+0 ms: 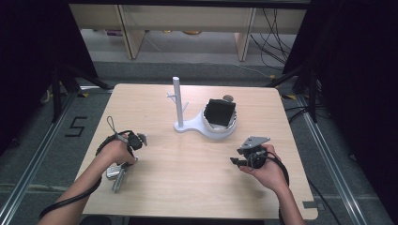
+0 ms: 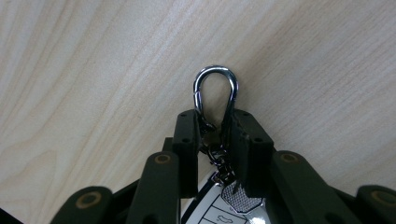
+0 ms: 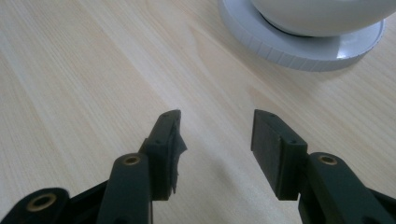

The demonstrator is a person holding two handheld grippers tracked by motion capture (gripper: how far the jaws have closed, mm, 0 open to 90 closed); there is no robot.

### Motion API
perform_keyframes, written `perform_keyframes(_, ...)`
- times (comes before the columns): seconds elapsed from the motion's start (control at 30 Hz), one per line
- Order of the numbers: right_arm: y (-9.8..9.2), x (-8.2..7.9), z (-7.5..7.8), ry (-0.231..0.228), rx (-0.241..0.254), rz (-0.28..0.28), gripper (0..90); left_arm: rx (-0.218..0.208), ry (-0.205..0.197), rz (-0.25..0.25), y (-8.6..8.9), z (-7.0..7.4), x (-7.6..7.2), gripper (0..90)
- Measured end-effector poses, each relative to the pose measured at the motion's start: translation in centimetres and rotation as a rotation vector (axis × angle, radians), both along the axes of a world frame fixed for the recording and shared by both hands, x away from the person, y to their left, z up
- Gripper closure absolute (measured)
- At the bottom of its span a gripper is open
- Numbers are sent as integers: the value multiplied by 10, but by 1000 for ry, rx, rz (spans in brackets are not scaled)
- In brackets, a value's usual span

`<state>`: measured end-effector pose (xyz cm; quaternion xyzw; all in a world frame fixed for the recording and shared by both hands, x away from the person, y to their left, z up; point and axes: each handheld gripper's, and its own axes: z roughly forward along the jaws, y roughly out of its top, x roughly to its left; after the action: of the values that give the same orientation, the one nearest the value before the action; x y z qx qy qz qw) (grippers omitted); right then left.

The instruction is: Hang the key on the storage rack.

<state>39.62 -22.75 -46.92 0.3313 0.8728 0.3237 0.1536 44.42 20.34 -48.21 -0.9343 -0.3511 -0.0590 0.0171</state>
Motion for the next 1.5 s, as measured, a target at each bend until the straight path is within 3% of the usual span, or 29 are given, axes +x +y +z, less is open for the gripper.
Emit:
perform_keyframes(0.1, 0, 1, -1, -7, -7, 11, 534, -5, 4, -4, 2, 2, -2, 741)
perform_keyframes(0.13, 0, 1, -1, -6, -7, 11, 534, 0, -14, -38, 3, 2, -1, 744)
perform_keyframes(0.23, 0, 0, 0, -1, -5, 8, 534, 22, -29, -63, 0, 2, -4, 749)
perform_keyframes(0.27, 1, 1, -2, -28, 8, 8, 534, 22, -41, -71, 0, 1, -5, 749)
perform_keyframes(0.43, 0, 1, 1, -15, -5, 12, 534, 32, -55, -90, -1, 2, -8, 751)
perform_keyframes(0.53, -1, 1, 1, -11, -5, 12, 534, 24, -93, -99, -1, 0, -11, 751)
perform_keyframes(0.57, -1, 1, 1, -11, -7, 10, 534, 39, -76, -103, -2, 2, -12, 752)
perform_keyframes(0.6, 0, 1, 0, -12, -8, 10, 534, 19, -97, -102, -1, 0, -13, 752)
perform_keyframes(0.67, 0, 1, 0, -7, -4, 2, 534, 18, -87, -103, 0, 2, -13, 752)
perform_keyframes(0.7, 1, 0, 0, -4, -1, 1, 534, 2, -103, -98, 0, 1, -14, 753)
perform_keyframes(0.73, 1, 0, 0, -2, -2, 4, 534, 15, -86, -104, 0, 5, -14, 755)
perform_keyframes(0.77, 1, 0, 0, -2, -4, 5, 534, 14, -94, -100, 0, 6, -15, 756)
perform_keyframes(0.8, 1, 0, 0, -3, -4, 5, 534, 8, -144, -100, 1, 9, -16, 829)
perform_keyframes(0.83, 1, 1, 0, -15, -4, 10, 534, 9, -156, -103, 1, 12, -16, 851)
perform_keyframes(0.93, 1, 0, 0, 1, -6, 4, 534, -12, -144, -110, 2, 13, -17, 851)
perform_keyframes(1.0, 2, 1, -1, -22, 0, 6, 534, -16, -130, -103, 3, 6, -18, 850)
perform_keyframes(1.1, 1, 1, 0, -13, -8, 11, 534, -23, -141, -100, 4, 6, -17, 848)
perform_keyframes(1.27, 0, 1, 1, -12, -9, 12, 534, 13, -121, -119, 2, 7, -15, 845)
perform_keyframes(1.4, 1, 1, 0, -16, -1, 9, 531, 11, -140, -123, 1, 3, -15, 830)
perform_keyframes(1.43, 0, 1, 0, -11, -7, 14, 531, 35, -137, -125, -1, 6, -15, 839)
perform_keyframes(1.5, 1, 1, -2, -17, 0, 10, 531, 36, -152, -125, -1, 5, -15, 850)
